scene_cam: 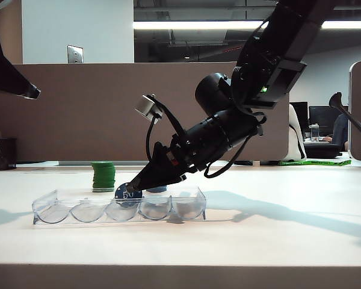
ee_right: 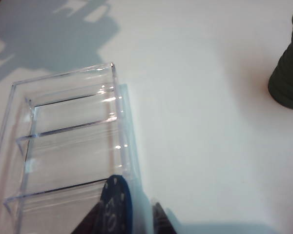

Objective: Pick up the chip in the box and place it on the pile of chips with the same color.

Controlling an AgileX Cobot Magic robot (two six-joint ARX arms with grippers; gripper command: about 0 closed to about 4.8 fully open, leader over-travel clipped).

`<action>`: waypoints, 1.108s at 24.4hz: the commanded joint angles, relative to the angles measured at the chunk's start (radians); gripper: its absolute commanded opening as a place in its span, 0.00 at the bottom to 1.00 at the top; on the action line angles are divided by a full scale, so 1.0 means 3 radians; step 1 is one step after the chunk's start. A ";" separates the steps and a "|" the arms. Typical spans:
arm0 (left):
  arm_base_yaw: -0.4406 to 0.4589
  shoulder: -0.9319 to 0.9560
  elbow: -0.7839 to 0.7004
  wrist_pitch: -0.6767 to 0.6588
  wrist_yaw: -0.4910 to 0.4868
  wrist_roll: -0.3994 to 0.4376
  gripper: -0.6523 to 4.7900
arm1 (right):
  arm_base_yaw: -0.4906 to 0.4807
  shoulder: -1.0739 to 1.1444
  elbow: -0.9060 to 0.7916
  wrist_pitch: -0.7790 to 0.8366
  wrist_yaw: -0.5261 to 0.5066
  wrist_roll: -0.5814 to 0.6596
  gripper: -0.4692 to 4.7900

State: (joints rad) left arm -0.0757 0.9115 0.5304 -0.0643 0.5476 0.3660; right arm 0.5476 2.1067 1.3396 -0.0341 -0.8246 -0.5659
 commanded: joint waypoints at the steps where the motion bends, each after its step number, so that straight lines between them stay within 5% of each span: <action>1: 0.0000 -0.0008 0.0008 0.0014 0.0023 -0.0011 0.11 | 0.0005 -0.0014 0.0004 0.0013 -0.0032 0.0005 0.30; 27: 0.0000 -0.0006 0.0008 -0.0009 0.0024 -0.0011 0.11 | 0.0006 -0.0015 0.0005 0.0031 -0.0258 0.0005 0.29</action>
State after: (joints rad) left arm -0.0757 0.9115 0.5304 -0.0711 0.5476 0.3660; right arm 0.5476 2.1067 1.3392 -0.0338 -0.8864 -0.5659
